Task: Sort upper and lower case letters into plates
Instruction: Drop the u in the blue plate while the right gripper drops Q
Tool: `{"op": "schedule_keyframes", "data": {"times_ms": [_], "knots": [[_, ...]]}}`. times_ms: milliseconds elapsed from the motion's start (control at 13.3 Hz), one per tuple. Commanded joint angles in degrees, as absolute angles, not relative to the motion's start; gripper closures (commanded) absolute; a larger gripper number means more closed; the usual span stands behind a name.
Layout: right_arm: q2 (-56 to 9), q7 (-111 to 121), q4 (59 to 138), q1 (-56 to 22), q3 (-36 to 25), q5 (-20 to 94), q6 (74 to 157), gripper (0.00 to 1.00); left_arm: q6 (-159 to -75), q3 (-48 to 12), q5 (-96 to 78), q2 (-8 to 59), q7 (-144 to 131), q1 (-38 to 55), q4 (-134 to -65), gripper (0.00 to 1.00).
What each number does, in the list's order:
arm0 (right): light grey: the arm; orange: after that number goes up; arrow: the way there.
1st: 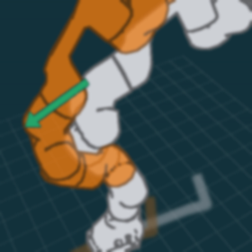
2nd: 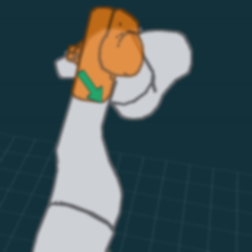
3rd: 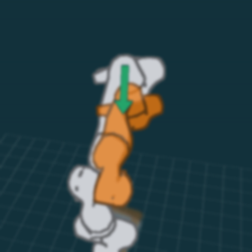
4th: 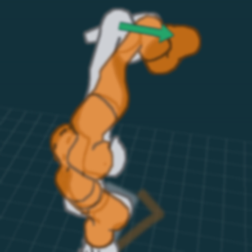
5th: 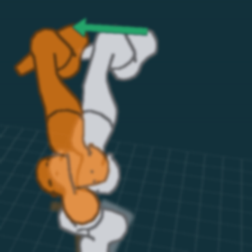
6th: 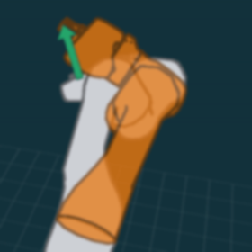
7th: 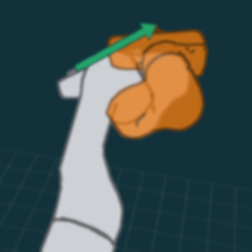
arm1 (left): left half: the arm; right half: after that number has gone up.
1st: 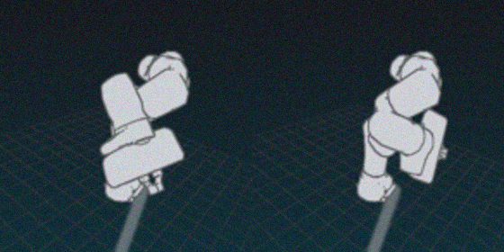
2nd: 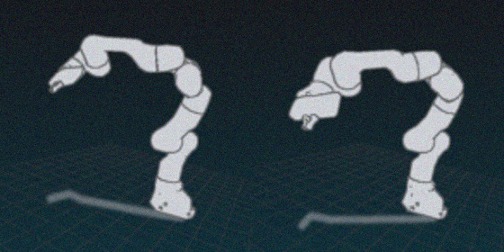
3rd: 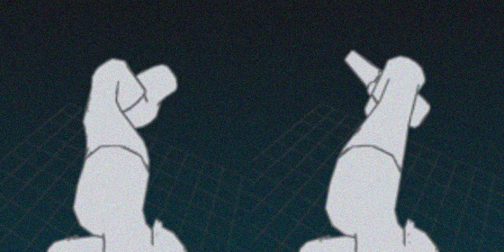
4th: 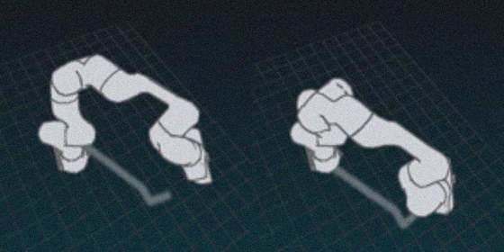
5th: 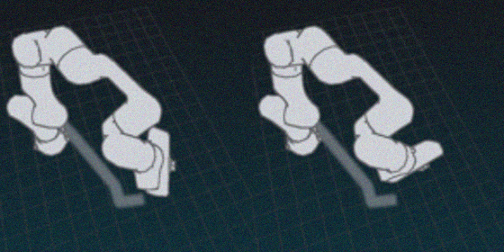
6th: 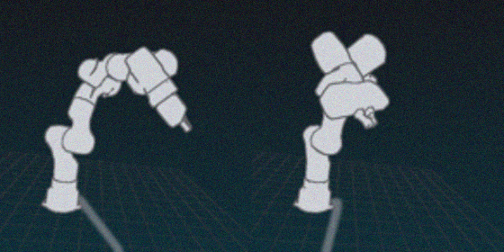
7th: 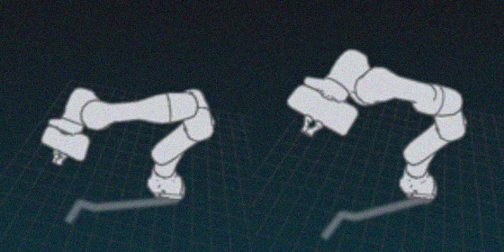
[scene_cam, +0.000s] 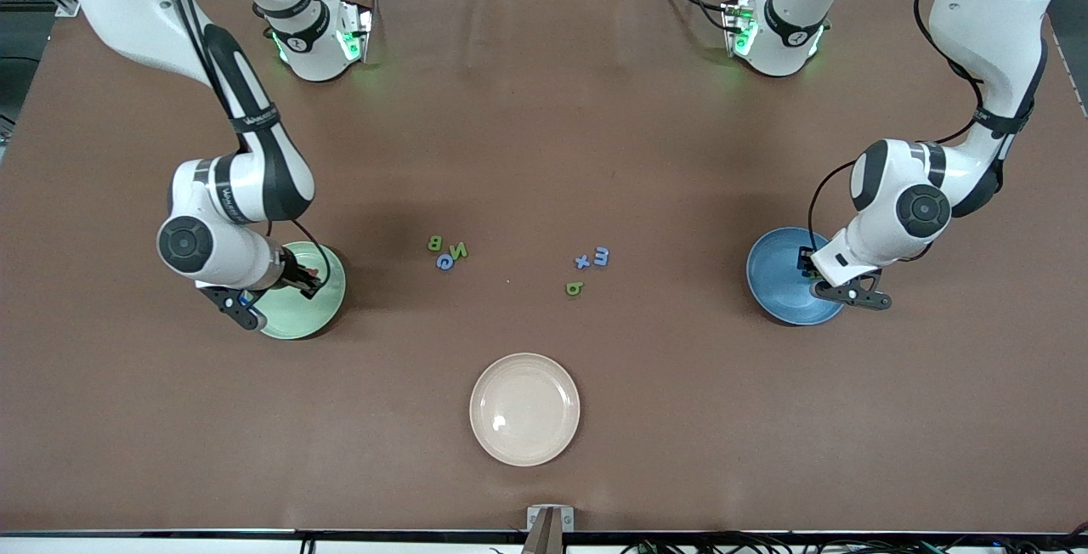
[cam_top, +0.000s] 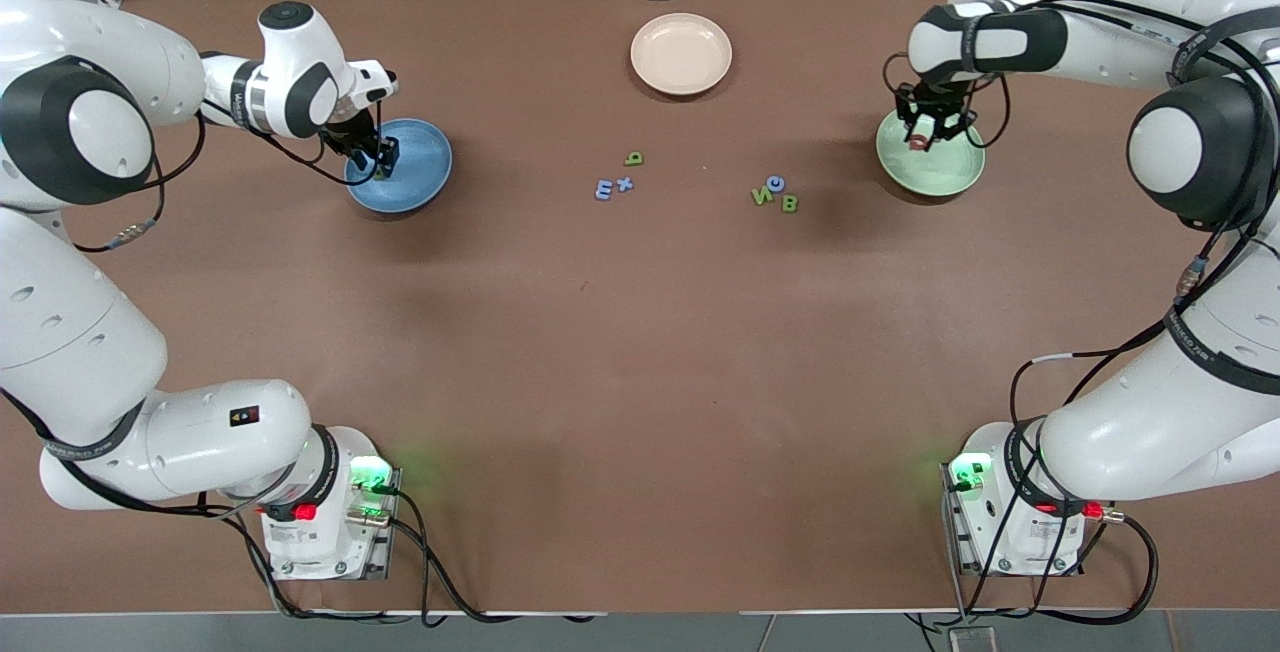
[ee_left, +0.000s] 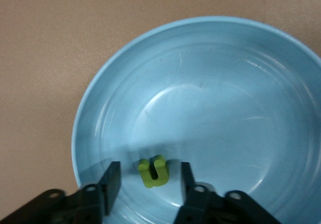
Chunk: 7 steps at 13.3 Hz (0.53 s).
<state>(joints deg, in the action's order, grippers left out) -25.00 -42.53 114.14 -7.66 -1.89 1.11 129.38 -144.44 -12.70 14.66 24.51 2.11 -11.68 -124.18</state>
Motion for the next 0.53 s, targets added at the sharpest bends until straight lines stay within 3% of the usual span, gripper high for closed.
{"op": "schedule_keyframes", "data": {"times_ms": [0, 375, 450], "knots": [[-23.5, -40.0, 121.3, -6.2, -0.9, 1.4, 136.6, 1.0, -137.0, -16.2, 16.1, 21.4, -2.8, -11.2, -122.0, 0.0], [-24.0, -37.2, 123.8, -4.3, -0.8, 1.4, 139.2, 0.97, -134.2, -26.0, 16.3, 22.7, -22.3, -9.6, -117.3, 0.0], [-24.0, -37.3, 123.8, -4.3, -0.8, 1.4, 139.2, 0.9, -134.2, -26.2, 16.3, 23.4, -26.0, -7.2, -116.6, 0.0]]}}
